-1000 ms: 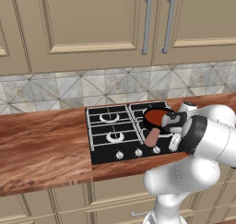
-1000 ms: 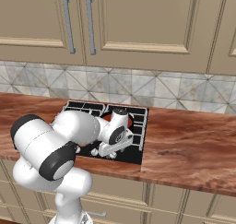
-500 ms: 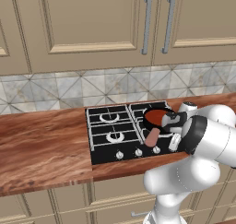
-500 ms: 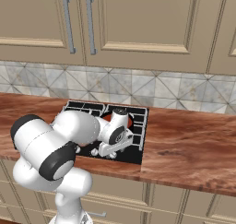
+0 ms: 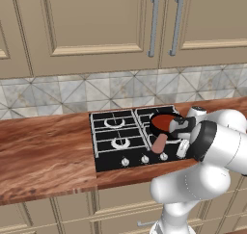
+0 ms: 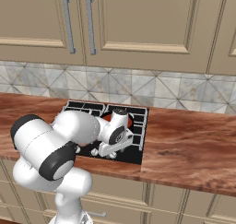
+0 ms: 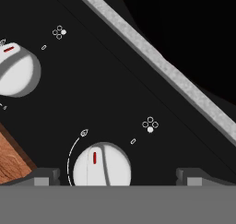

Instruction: Wait until the marinara sauce is simmered to a deep red color and then turn off the stove.

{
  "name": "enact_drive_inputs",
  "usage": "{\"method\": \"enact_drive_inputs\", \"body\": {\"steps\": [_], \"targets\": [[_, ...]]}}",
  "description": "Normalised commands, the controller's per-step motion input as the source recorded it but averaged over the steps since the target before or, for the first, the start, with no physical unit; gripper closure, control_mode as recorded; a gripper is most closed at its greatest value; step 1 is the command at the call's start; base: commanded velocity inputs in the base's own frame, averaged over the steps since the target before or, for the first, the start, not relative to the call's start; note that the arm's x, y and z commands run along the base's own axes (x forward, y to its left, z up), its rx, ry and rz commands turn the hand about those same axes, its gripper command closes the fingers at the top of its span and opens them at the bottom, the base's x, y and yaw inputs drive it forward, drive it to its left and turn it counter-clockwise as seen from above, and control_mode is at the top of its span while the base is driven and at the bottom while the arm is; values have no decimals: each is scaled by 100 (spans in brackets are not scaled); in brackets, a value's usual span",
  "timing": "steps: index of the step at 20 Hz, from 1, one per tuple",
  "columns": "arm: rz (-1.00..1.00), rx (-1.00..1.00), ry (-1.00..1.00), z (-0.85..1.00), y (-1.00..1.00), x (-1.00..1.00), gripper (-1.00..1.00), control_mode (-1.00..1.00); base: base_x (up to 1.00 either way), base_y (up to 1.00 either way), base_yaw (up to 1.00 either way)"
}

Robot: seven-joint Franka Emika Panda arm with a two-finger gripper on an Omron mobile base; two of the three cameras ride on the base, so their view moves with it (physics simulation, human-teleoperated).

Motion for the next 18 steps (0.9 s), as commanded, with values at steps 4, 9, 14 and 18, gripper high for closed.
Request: {"method": "enact_drive_inputs", "body": {"steps": [4,9,14,18], "targets": [[0,0,0,0,0,0,-100,-100,0,0,0],[0,0,0,0,0,0,-100,-100,0,0,0],[0,0,0,0,0,0,-100,-100,0,0,0],[0,0,0,0,0,0,-100,-100,0,0,0]]}}
